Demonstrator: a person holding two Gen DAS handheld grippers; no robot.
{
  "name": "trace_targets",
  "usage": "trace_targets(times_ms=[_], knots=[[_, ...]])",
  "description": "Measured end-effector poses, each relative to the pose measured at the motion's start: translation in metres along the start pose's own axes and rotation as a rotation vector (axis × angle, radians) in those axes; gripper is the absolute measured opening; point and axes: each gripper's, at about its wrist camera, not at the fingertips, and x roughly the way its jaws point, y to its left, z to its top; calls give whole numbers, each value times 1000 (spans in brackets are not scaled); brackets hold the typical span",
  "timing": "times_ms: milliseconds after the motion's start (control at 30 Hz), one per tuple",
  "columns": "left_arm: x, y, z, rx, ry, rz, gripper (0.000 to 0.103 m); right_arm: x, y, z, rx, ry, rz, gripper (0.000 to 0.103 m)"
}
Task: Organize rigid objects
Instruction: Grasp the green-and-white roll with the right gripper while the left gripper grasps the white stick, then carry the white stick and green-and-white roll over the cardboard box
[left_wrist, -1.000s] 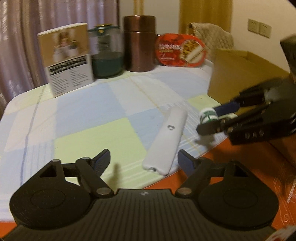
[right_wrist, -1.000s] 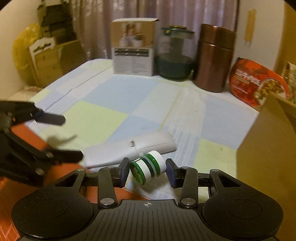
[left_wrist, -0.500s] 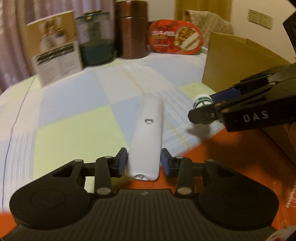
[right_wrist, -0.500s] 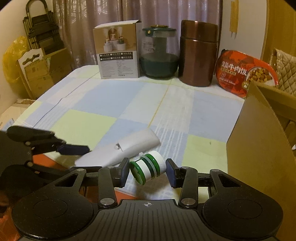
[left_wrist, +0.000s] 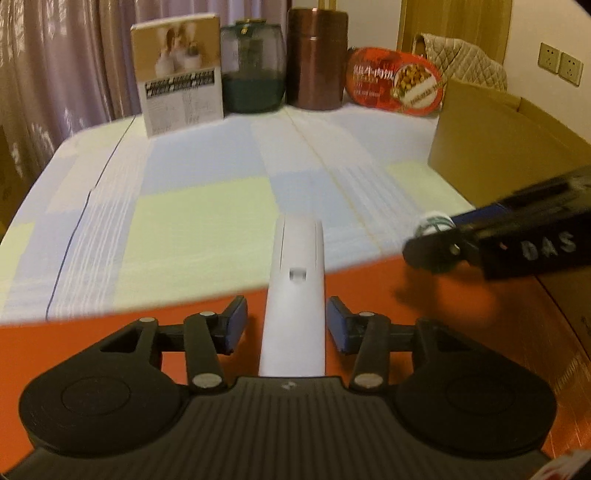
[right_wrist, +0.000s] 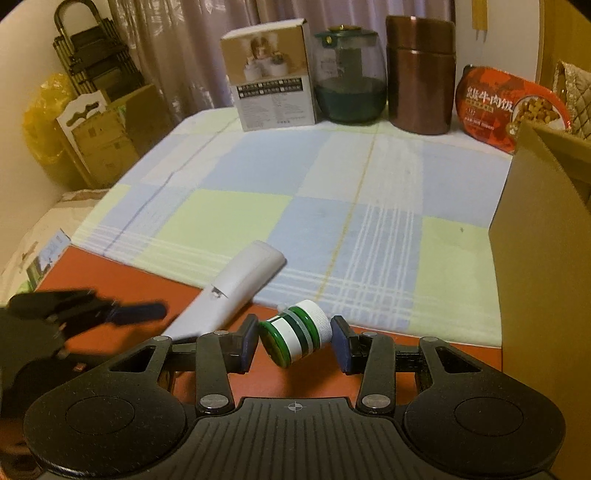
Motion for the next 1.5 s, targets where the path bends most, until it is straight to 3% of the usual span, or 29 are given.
trace_targets(times_ms=[300,433,600,867,1067,1500], knots=[[32,-8,9,51,-17,-12,44,3,-14,10,37,-27,-34,39],[33,-12,10,76,-12,13,33,4,-16,12,42,-35,-33,39],[26,-9,8,9,4,33,33,2,-18,12,54,-44,-38,39],[-16,-5,13,-61,-87,44,33,-18,-17,15,76,-110,-39,39],[-48,-8,13,-112,-110,38,33,-41,-7,8,88,-150,-33,39],[-136,-35,-15,-211,-116,51,33,-128,31,-48,56,-237,-66,39]])
